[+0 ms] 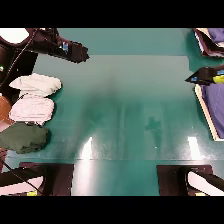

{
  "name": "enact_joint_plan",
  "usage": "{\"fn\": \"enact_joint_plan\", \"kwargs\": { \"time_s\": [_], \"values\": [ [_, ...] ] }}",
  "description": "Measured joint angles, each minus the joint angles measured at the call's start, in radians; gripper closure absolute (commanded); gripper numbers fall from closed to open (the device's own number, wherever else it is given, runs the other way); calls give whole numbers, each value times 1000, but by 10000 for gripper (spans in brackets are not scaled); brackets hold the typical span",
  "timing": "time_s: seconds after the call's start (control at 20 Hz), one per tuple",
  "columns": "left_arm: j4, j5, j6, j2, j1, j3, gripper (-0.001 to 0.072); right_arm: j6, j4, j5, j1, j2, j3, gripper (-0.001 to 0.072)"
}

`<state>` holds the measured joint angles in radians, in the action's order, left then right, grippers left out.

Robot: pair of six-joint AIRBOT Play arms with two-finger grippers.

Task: Fold the shirts.

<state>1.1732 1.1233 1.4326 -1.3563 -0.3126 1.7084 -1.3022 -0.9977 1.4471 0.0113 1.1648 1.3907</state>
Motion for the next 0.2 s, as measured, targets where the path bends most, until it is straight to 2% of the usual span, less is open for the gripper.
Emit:
{"fn": "enact_joint_plan", "kwargs": {
  "time_s": [0.2],
  "values": [
    [0, -32, 0, 0, 0, 0, 679, 8, 0, -6, -74, 0, 0, 698]
  ]
}}
